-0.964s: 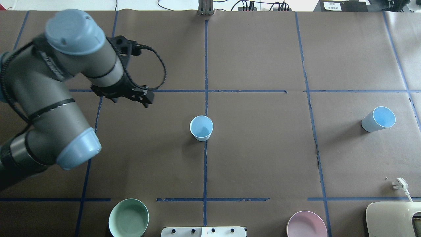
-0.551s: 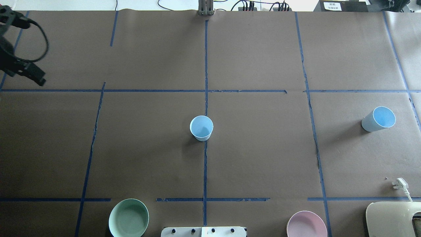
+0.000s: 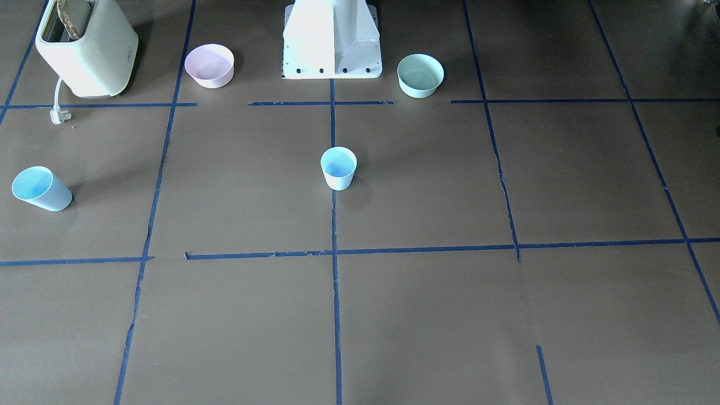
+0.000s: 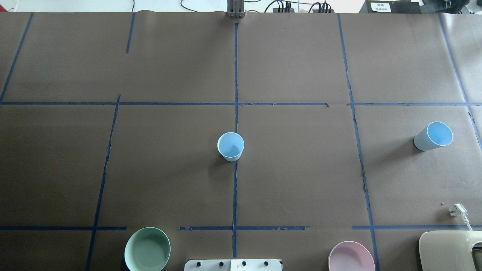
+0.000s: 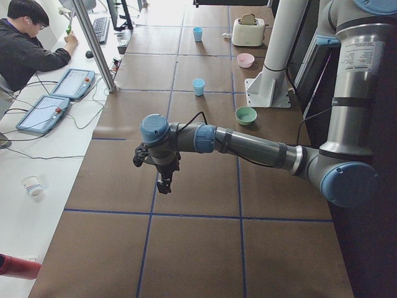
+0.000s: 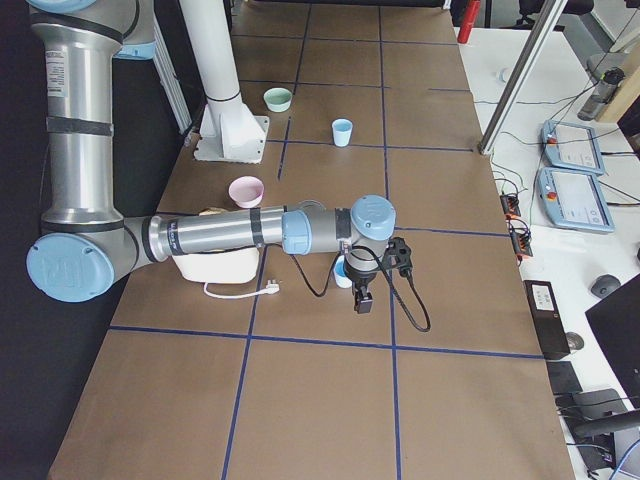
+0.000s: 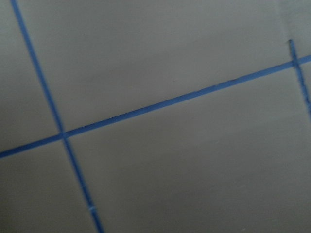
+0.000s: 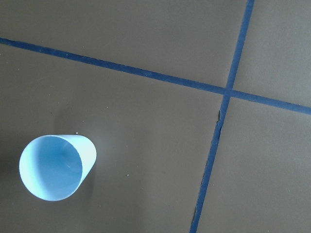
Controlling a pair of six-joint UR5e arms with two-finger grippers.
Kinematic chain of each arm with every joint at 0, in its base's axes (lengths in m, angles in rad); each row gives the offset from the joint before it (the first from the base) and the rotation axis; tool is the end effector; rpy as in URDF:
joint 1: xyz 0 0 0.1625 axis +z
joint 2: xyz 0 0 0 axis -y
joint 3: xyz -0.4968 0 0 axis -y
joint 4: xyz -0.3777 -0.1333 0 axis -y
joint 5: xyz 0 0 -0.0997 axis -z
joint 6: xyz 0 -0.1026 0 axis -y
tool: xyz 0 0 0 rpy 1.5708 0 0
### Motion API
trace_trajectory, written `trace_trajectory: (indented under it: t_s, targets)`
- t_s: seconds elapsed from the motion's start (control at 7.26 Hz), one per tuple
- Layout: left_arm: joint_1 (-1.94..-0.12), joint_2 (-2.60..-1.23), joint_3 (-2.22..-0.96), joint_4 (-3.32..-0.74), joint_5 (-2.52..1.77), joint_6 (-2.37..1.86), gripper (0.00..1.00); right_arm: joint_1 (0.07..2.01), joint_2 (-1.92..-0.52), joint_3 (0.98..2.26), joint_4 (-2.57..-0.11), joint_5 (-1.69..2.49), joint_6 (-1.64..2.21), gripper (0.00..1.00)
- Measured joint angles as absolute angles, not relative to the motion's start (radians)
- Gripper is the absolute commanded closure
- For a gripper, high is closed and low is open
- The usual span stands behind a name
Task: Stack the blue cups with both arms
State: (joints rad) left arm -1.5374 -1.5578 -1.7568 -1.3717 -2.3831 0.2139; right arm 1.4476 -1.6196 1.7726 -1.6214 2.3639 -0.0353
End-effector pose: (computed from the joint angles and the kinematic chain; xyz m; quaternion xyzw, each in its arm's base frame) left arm -0.0433 -0.4651 0.6674 0.0237 0.3945 0.1082 0.9122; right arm 0.0038 -0.4595 0.6626 0.0302 -0.3874 -0.0926 0.9167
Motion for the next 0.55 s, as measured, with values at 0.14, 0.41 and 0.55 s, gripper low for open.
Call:
trace_trajectory:
  t_s: [0.14, 0.41, 0.55]
  targets:
    - [-1.558, -1.52, -1.748, -1.403, -2.386, 0.233, 0.0, 1.414, -1.632, 1.776, -1.545, 2.363, 0.069, 0.0]
    - [-1.567, -1.498, -1.739, -1.429, -2.387, 0.242, 0.0, 1.325, -1.682, 1.767, -1.319, 2.353, 0.295, 0.0]
    - [-1.567, -1.498, -1.739, -1.431, -2.387, 0.242, 0.0, 1.282, -1.699, 1.756, -1.247, 2.346, 0.354, 0.0]
